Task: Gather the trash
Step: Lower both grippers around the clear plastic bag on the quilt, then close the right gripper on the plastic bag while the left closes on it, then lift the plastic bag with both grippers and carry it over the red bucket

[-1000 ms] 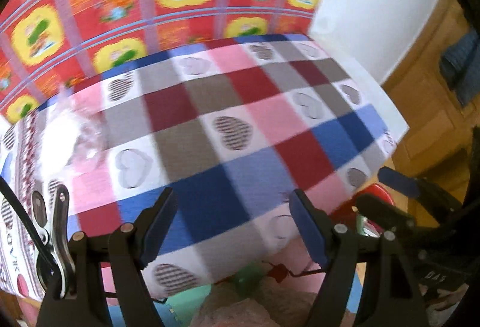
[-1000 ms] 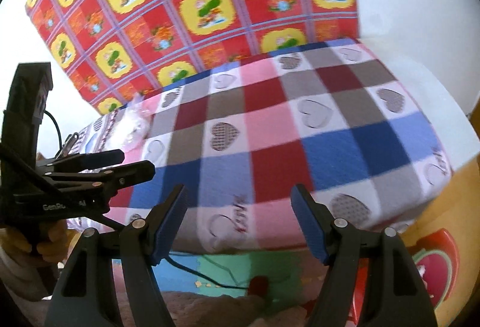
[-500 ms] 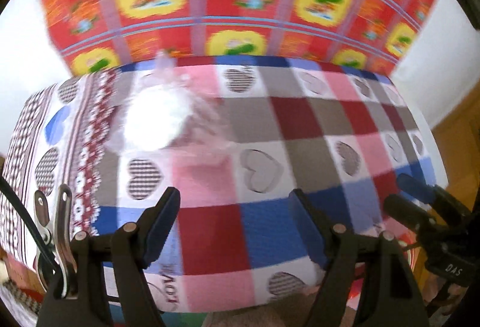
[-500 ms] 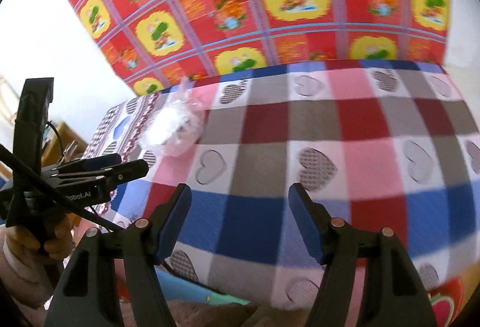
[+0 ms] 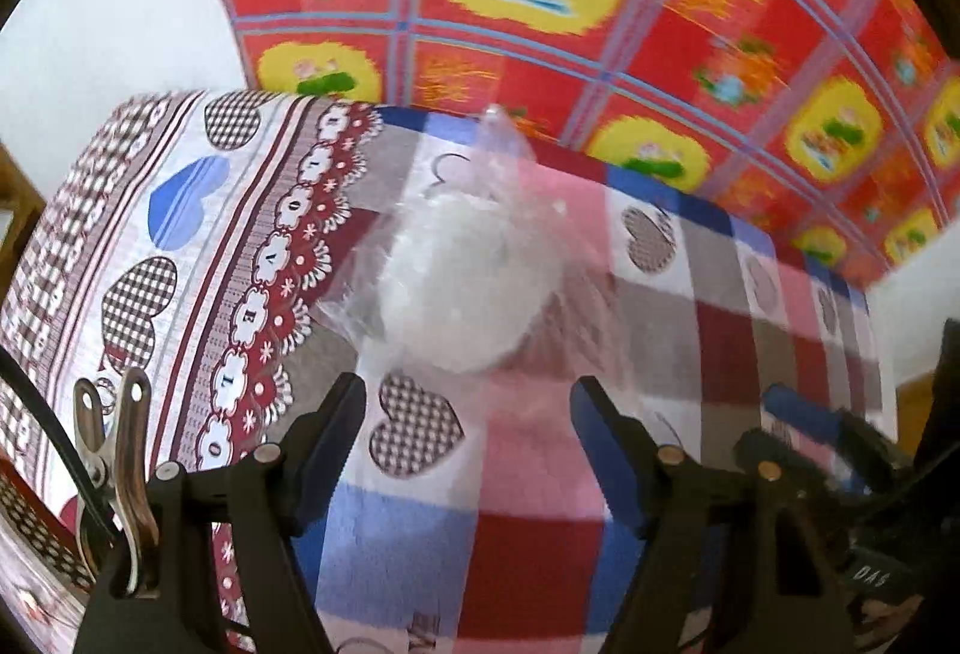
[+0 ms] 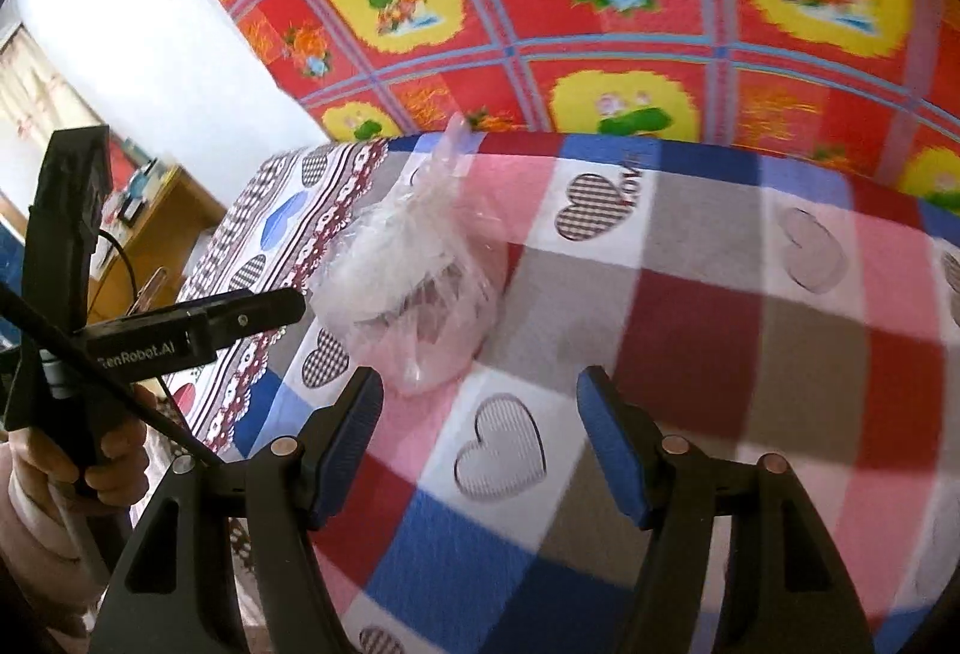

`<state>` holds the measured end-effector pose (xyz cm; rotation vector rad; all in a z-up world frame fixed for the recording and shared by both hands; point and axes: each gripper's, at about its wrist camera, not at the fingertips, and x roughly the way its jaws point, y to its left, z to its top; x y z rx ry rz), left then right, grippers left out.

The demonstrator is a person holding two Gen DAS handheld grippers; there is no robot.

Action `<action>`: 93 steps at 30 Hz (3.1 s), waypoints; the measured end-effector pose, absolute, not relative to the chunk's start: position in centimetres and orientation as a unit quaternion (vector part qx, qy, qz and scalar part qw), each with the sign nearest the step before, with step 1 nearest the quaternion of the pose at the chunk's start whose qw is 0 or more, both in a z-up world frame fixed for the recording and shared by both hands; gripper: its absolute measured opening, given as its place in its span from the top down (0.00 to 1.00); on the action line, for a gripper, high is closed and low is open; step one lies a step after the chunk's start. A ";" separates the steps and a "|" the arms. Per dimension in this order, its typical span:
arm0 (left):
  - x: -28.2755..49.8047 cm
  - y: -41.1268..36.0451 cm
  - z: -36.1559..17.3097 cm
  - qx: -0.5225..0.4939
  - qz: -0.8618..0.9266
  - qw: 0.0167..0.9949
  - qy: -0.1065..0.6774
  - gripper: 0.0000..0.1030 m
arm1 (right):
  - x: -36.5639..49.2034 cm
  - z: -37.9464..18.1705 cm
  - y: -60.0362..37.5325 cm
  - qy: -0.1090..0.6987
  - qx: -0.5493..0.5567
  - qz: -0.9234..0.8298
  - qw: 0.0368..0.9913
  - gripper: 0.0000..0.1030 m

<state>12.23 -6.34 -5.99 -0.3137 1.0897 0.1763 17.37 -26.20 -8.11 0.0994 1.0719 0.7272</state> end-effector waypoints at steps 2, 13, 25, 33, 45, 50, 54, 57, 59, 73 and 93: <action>13.0 -5.4 -6.5 -0.160 0.093 0.837 0.514 0.28 | 18.4 -8.6 -25.2 0.505 0.039 0.347 0.789 0.33; 14.8 -2.7 -9.8 -0.211 0.100 0.810 0.539 0.29 | 23.3 -11.2 -19.7 0.526 -0.012 0.386 0.758 0.35; 15.4 -1.8 -11.5 -0.222 0.131 0.802 0.538 0.29 | 26.3 -12.0 -15.3 0.517 -0.057 0.404 0.752 0.39; 15.7 -2.3 -12.0 -0.223 0.150 0.808 0.525 0.29 | 26.8 -12.6 -14.6 0.514 -0.063 0.407 0.753 0.42; 16.9 -4.2 -12.8 -0.192 0.193 0.810 0.520 0.33 | 26.8 -12.7 -14.5 0.526 -0.048 0.420 0.738 0.72; 16.7 -4.5 -12.7 -0.202 0.176 0.813 0.517 0.54 | 26.4 -12.9 -14.6 0.531 -0.028 0.419 0.736 0.86; 16.3 -3.9 -12.6 -0.232 0.160 0.808 0.517 0.73 | 25.7 -12.5 -15.2 0.521 -0.029 0.418 0.743 0.92; 16.0 -3.9 -12.5 -0.240 0.148 0.808 0.517 0.81 | 25.2 -11.9 -15.9 0.515 -0.022 0.419 0.747 0.93; 15.8 -4.3 -12.2 -0.233 0.137 0.813 0.515 0.84 | 24.7 -11.6 -16.3 0.512 -0.019 0.419 0.750 0.93; 12.4 -7.7 -9.2 -0.207 0.059 0.834 0.508 0.92 | 20.2 -9.2 -21.6 0.497 0.023 0.394 0.773 0.94; 10.7 -15.7 -7.6 -0.117 -0.080 0.843 0.519 0.92 | 13.6 -7.5 -30.6 0.473 0.100 0.274 0.832 0.94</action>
